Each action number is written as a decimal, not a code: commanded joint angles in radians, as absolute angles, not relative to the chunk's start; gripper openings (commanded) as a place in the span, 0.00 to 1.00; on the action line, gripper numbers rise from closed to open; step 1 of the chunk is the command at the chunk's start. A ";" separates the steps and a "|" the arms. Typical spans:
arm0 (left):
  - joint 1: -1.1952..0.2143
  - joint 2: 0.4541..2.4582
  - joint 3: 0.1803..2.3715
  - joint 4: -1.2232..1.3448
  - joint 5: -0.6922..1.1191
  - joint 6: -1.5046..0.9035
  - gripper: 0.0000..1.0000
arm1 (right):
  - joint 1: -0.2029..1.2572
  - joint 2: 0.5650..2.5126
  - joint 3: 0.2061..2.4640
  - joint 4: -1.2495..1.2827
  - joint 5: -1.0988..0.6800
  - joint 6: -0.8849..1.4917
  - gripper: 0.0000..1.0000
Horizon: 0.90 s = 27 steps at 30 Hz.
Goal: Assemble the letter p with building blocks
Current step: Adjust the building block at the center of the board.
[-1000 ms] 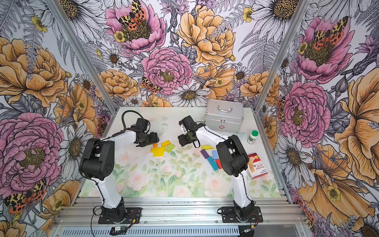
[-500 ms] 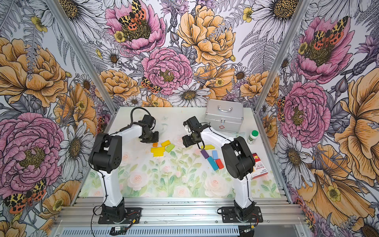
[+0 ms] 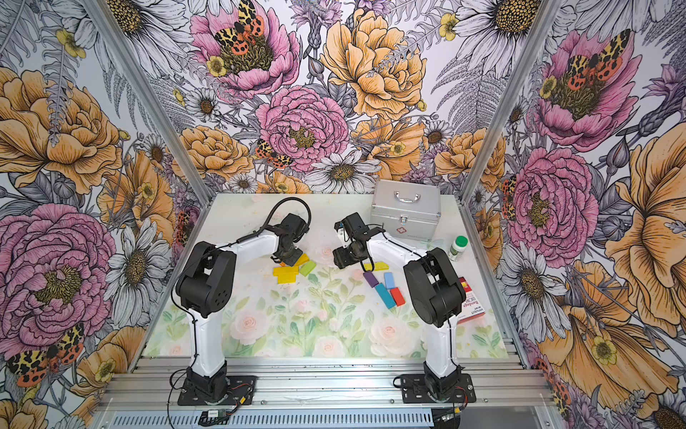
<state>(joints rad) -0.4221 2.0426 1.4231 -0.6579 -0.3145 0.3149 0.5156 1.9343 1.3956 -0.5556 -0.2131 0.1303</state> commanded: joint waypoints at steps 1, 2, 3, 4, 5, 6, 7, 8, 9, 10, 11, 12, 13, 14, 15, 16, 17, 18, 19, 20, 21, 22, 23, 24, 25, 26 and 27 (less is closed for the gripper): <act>-0.414 2.040 1.357 -0.652 -0.254 0.494 0.05 | 0.508 1.880 1.369 -0.539 -0.227 0.113 0.66; -0.414 2.031 1.346 -0.637 -0.236 0.534 0.05 | 0.506 1.873 1.358 -0.538 -0.229 0.111 0.66; -0.413 2.024 1.337 -0.627 -0.223 0.568 0.05 | 0.506 1.868 1.351 -0.537 -0.231 0.109 0.66; -0.413 2.018 1.327 -0.614 -0.216 0.609 0.05 | 0.505 1.861 1.342 -0.536 -0.232 0.109 0.66; -0.411 2.013 1.319 -0.608 -0.173 0.649 0.05 | 0.505 1.856 1.336 -0.535 -0.236 0.109 0.66; -0.409 2.011 1.313 -0.608 -0.144 0.683 0.05 | 0.504 1.851 1.329 -0.536 -0.238 0.110 0.66; -0.405 2.004 1.302 -0.605 -0.113 0.727 0.05 | 0.503 1.846 1.324 -0.535 -0.239 0.109 0.66; -0.398 1.996 1.288 -0.592 -0.091 0.758 0.04 | 0.504 1.842 1.320 -0.535 -0.239 0.109 0.66; -0.389 1.988 1.279 -0.580 -0.070 0.777 0.04 | 0.504 1.838 1.316 -0.536 -0.240 0.110 0.66; -0.375 1.979 1.275 -0.578 -0.033 0.799 0.03 | 0.503 1.836 1.314 -0.535 -0.241 0.109 0.66; -0.358 1.966 1.271 -0.577 0.008 0.826 0.03 | 0.502 1.833 1.311 -0.536 -0.244 0.109 0.66; -0.340 1.954 1.266 -0.576 0.047 0.854 0.03 | 0.502 1.833 1.310 -0.537 -0.247 0.109 0.66; -0.316 1.939 1.259 -0.578 0.099 0.890 0.02 | 0.503 1.830 1.309 -0.537 -0.252 0.109 0.66; -0.295 1.925 1.254 -0.577 0.150 0.931 0.01 | 0.502 1.827 1.306 -0.538 -0.257 0.109 0.66; -0.278 1.916 1.249 -0.578 0.195 0.970 0.00 | 0.502 1.826 1.304 -0.537 -0.261 0.109 0.66; -0.264 1.904 1.241 -0.578 0.241 1.025 0.00 | 0.502 1.825 1.301 -0.537 -0.264 0.110 0.66; -0.251 1.892 1.232 -0.578 0.286 1.082 0.00 | 0.502 1.824 1.298 -0.537 -0.265 0.110 0.66; -0.240 1.884 1.225 -0.579 0.321 1.127 0.00 | 0.502 1.824 1.297 -0.537 -0.269 0.110 0.67; -0.230 1.879 1.221 -0.579 0.354 1.173 0.00 | 0.502 1.824 1.294 -0.538 -0.271 0.112 0.67; -0.221 1.878 1.220 -0.580 0.380 1.210 0.00 | 0.502 1.823 1.292 -0.539 -0.273 0.112 0.67; -0.219 1.881 1.223 -0.580 0.389 1.238 0.00 | 0.502 1.822 1.291 -0.538 -0.275 0.114 0.67; -0.218 1.886 1.227 -0.582 0.381 1.265 0.00 | 0.502 1.821 1.290 -0.537 -0.280 0.115 0.67; -0.219 1.896 1.237 -0.586 0.370 1.282 0.00 | 0.502 1.821 1.290 -0.537 -0.285 0.117 0.67; -0.217 1.902 1.248 -0.591 0.367 1.296 0.00 | 0.502 1.822 1.291 -0.537 -0.287 0.120 0.67; -0.215 1.911 1.259 -0.593 0.368 1.315 0.00 | 0.503 1.823 1.292 -0.537 -0.292 0.123 0.67; -0.210 1.920 1.272 -0.595 0.371 1.342 0.00 | 0.503 1.824 1.293 -0.537 -0.295 0.125 0.67; -0.208 1.930 1.283 -0.596 0.370 1.361 0.00 | 0.503 1.823 1.294 -0.538 -0.299 0.125 0.67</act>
